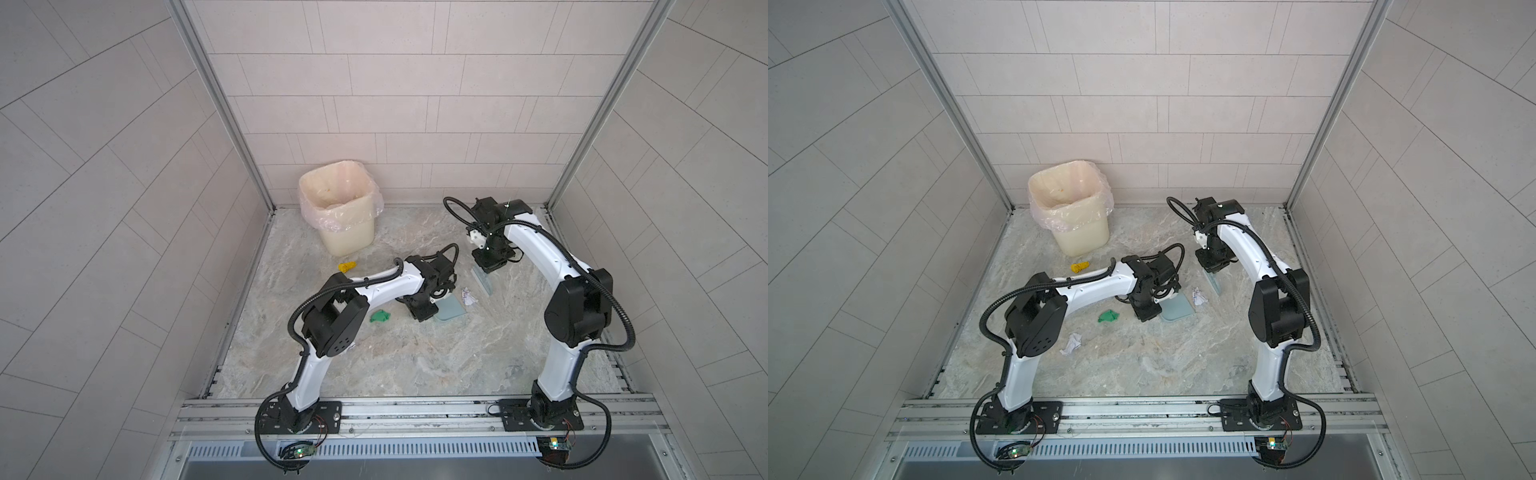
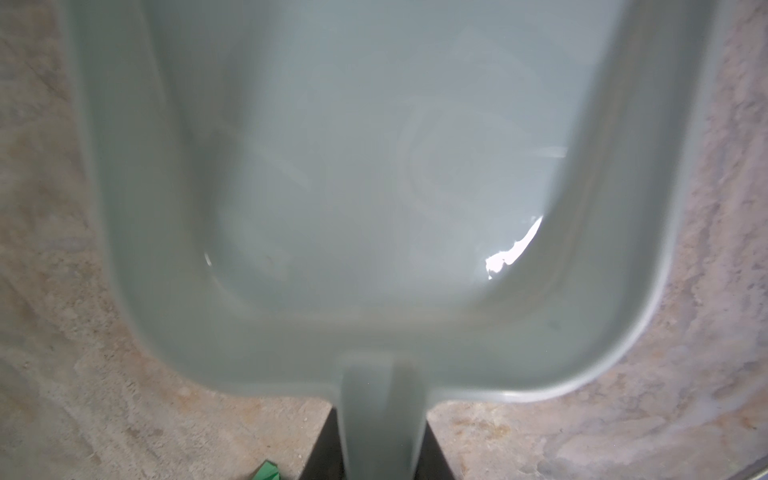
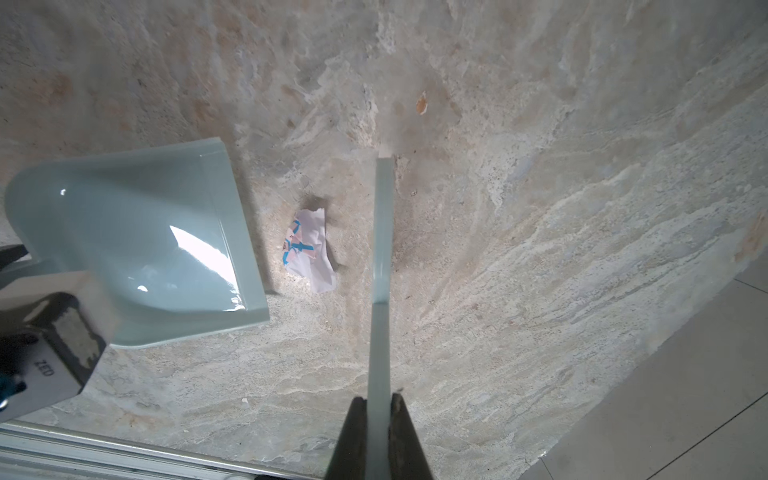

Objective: Sweep away the paper scraps from the table
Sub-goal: 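Sweep the pink-and-blue printed scrap into the dustpan with the right brush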

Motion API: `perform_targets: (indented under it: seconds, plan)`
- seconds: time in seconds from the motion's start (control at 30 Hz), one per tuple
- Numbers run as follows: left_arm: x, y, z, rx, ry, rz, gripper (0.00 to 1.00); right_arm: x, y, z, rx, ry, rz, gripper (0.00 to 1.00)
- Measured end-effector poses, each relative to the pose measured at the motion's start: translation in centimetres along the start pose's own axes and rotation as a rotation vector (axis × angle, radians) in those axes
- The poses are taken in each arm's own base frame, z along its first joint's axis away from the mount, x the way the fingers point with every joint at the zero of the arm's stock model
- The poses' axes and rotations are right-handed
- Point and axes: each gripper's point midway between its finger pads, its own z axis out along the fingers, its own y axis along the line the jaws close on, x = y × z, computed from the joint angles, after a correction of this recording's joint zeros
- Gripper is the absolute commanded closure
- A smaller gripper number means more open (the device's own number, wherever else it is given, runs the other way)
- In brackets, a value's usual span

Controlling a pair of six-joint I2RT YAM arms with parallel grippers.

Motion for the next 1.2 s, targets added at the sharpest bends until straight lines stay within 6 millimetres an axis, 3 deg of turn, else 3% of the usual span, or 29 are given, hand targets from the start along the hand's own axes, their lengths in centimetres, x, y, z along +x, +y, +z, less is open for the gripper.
perform_targets:
  seconds: [0.47,0.77,1.03,1.2]
  plan:
    - [0.1,-0.3,1.1,-0.010,0.060,0.042,1.00,0.2,0.6,0.9,-0.011,0.033,-0.015,1.00]
    - [-0.3,-0.1,0.7,-0.020,0.052,0.047,1.00,0.7,3.8,1.2,-0.081,0.045,-0.062,1.00]
    - [-0.1,0.0,1.2,-0.021,0.067,0.043,1.00,1.8,7.8,-0.9,-0.243,0.005,-0.068,1.00]
    - [0.0,0.0,1.6,-0.021,0.065,0.039,1.00,2.8,8.9,-1.8,-0.306,-0.003,-0.053,1.00]
